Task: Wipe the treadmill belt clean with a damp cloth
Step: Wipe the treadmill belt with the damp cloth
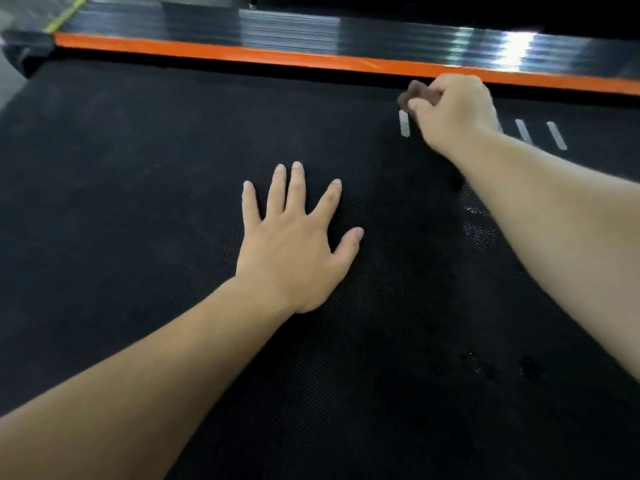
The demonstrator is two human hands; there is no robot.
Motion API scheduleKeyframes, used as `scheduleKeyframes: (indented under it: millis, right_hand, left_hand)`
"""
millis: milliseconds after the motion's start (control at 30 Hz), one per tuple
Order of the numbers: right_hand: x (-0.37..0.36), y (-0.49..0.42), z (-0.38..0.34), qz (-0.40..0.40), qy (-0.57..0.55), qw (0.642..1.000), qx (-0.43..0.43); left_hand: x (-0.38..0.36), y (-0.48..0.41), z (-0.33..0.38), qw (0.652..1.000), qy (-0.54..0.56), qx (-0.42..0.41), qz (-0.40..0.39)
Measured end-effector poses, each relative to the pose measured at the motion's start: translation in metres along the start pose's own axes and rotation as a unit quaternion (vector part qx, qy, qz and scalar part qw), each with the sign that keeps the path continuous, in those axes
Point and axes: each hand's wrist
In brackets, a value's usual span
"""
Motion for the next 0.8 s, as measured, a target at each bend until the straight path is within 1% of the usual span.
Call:
scheduleKeyframes:
  millis: [33, 67, 133, 200, 233, 267, 333, 367, 433, 500, 567, 600, 633, 667, 700, 733, 800]
  right_hand:
    - [-0.008, -0.003, -0.004, 0.013, 0.018, 1.0, -0.009]
    - [-0.016, 0.001, -0.009, 0.006, 0.034, 0.999, 0.005]
    - [-0.022, 0.016, -0.015, -0.033, 0.013, 0.997, 0.065]
    - [-0.016, 0.02, -0.008, -0.063, -0.012, 0.992, 0.106]
    - [-0.011, 0.013, -0.004, -0.057, -0.009, 0.994, 0.093]
    - [-0.007, 0.003, -0.002, -0.041, -0.003, 0.997, 0.061]
    - [-0.002, -0.015, 0.001, -0.007, -0.004, 1.0, -0.012]
    - [-0.002, -0.019, 0.002, 0.005, 0.004, 1.0, -0.03]
    - [-0.006, -0.014, 0.003, 0.007, 0.018, 1.0, -0.013]
    - [-0.002, 0.003, 0.011, -0.022, 0.01, 0.999, 0.045]
    - [0.015, 0.019, 0.027, -0.068, 0.017, 0.993, 0.1]
    - [0.026, 0.02, 0.033, -0.069, 0.027, 0.992, 0.106]
    - [0.036, 0.016, 0.042, -0.047, 0.046, 0.994, 0.089]
    - [0.044, 0.012, 0.048, -0.024, 0.048, 0.997, 0.053]
    - [0.049, 0.009, 0.054, -0.005, 0.044, 0.999, 0.017]
    - [0.051, 0.01, 0.056, 0.008, 0.036, 0.999, -0.001]
    - [0.046, 0.031, 0.054, 0.001, 0.038, 0.998, 0.041]
  left_hand:
    - [0.001, 0.001, -0.001, 1.0, -0.004, 0.002, -0.002]
    - [0.002, 0.001, -0.001, 1.0, -0.008, 0.005, -0.008]
    - [0.007, -0.002, 0.006, 0.999, 0.001, 0.022, -0.025]
    - [0.016, -0.01, 0.027, 0.996, 0.048, 0.062, -0.044]
    - [0.018, -0.012, 0.039, 0.994, 0.064, 0.079, -0.049]
    - [0.019, -0.012, 0.05, 0.993, 0.068, 0.086, -0.049]
    - [0.014, -0.008, 0.063, 0.996, 0.051, 0.063, -0.025]
    - [0.01, -0.007, 0.063, 0.998, 0.042, 0.048, -0.012]
    - [0.005, -0.006, 0.058, 0.998, 0.04, 0.039, -0.004]
    - [0.004, -0.007, 0.057, 0.998, 0.045, 0.037, -0.007]
    - [0.004, -0.008, 0.059, 0.998, 0.042, 0.035, -0.006]
    - [0.003, -0.008, 0.059, 0.999, 0.041, 0.035, -0.005]
    - [0.003, -0.007, 0.059, 0.999, 0.041, 0.036, -0.003]
    - [0.003, -0.007, 0.059, 0.998, 0.042, 0.037, 0.0]
    - [0.003, -0.007, 0.059, 0.998, 0.043, 0.039, 0.005]
    - [0.003, -0.007, 0.059, 0.998, 0.043, 0.04, 0.007]
    - [0.002, -0.007, 0.059, 0.998, 0.042, 0.042, 0.006]
Point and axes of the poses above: each hand's wrist, its own y-axis away from the middle knuckle, its own x-axis out of the back of the hand, z = x × y, and after that the axes turned 13 degrees about -y, right-handed
